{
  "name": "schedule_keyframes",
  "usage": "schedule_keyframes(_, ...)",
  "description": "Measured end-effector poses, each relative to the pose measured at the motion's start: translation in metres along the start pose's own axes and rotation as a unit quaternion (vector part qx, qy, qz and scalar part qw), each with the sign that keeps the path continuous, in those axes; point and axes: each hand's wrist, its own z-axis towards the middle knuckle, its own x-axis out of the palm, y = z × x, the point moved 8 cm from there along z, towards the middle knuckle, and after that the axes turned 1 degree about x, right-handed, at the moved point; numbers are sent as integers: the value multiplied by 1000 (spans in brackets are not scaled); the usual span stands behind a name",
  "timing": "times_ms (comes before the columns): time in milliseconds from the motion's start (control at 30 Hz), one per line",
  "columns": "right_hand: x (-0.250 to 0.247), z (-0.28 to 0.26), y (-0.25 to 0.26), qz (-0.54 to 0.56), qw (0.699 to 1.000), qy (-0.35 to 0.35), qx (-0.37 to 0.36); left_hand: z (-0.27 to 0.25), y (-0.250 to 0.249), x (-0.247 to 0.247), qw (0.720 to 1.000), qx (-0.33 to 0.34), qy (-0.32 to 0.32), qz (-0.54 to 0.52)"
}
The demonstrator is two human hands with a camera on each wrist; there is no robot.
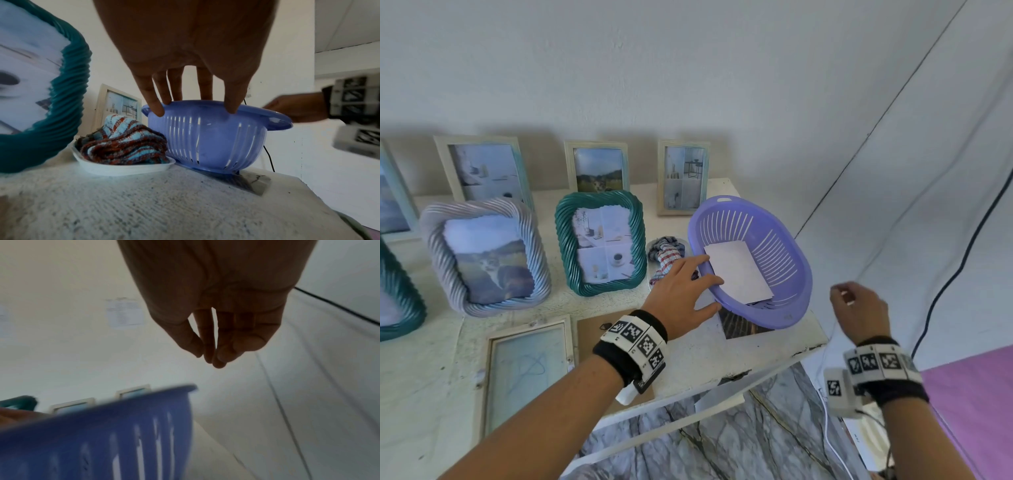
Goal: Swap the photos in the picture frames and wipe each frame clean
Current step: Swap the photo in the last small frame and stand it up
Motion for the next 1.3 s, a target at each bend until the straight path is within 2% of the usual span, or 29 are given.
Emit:
schedule_keyframes(100,-21,20,65,-31,993,1,-111,-4,4,3,1000,-7,5,-15)
schedule_keyframes(200,3,31,137,-100,963,109,-227,-7,8,8,999,-19,15,-25)
schedule_keyframes(267,34,36,175,-178,924,191,-280,-8,8,8,999,-23,19,-25)
schedule_keyframes(333,72,43,196,-262,887,246,-292,-8,6,6,999,-24,16,-24)
schedule_keyframes(433,123,54,201,-353,847,294,-268,-7,2,2,1000,-19,5,-19)
schedule_keyframes(533,150,56,190,-430,809,290,-279,-6,-1,-1,1000,-12,-5,-20)
schedule_keyframes(600,158,60,182,-449,801,283,-276,-6,-1,-1,1000,-11,-6,-17)
schedule_keyframes(833,159,69,181,-448,819,261,-245,-4,1,0,1000,-7,-1,-15)
schedule_keyframes(967,147,74,192,-436,845,208,-229,-4,3,1,1000,-6,6,-21)
schedule_keyframes(1067,132,73,205,-414,856,209,-227,-2,4,-3,999,-15,18,-32)
schedule_keyframes(1167,101,69,221,-305,899,211,-232,-3,9,-17,996,-32,0,-85)
schedule_keyframes(1233,70,63,238,-208,929,179,-247,-5,14,-35,989,-46,-46,-131)
schedule_keyframes(1300,35,51,257,-141,941,134,-276,-10,20,-58,979,-66,-102,-165)
